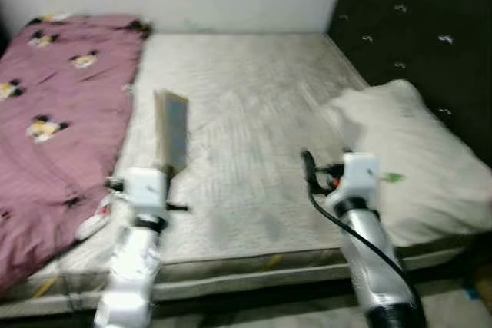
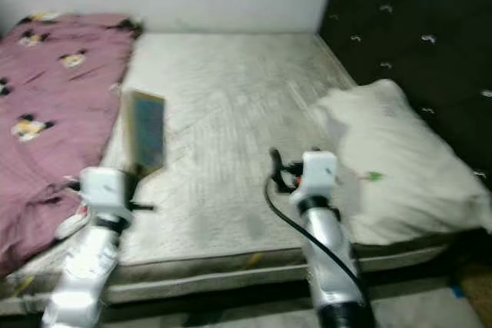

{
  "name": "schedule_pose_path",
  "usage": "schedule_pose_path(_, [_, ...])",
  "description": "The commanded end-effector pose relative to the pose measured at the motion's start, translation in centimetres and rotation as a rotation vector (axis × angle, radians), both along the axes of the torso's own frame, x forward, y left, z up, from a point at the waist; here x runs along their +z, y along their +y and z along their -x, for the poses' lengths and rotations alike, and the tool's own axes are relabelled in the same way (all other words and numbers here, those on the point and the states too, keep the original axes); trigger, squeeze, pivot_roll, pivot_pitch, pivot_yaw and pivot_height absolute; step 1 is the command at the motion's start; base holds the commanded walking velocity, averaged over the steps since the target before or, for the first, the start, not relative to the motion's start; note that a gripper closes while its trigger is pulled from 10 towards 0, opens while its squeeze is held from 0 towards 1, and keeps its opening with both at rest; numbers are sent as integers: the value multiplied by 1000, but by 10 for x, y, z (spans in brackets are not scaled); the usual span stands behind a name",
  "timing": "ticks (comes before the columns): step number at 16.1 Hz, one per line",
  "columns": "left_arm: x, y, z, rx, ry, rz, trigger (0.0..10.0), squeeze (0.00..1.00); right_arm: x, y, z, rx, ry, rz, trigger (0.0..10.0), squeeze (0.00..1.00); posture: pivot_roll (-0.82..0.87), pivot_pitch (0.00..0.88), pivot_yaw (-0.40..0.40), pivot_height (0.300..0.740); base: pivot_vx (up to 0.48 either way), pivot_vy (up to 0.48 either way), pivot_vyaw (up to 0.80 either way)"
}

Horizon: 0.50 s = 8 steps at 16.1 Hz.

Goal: Clean up the room

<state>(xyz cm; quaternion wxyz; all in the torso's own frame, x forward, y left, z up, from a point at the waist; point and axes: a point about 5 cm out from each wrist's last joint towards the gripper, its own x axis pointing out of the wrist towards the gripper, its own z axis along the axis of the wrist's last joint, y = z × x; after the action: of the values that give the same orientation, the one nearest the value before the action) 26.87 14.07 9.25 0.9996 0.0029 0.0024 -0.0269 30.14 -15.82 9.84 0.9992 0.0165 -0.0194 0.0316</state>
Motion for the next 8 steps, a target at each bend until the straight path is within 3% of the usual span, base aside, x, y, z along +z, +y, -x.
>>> schedule_pose_path(1, [13,9,-3,19,-67,-24,10000,0,6,5,-4,14,-20,-10,10000,0,28,11,-26,740,0,-334,0])
schedule_pose_path(5, [14,10,-4,32,-71,-32,10000,0,6,7,-4,23,-17,3,10000,0,27,12,-24,740,0,-318,0])
schedule_pose_path(8, [16,9,-4,21,-87,6,10000,0,5,8,-3,30,-17,-3,10000,0,26,12,-24,740,0,0,0])
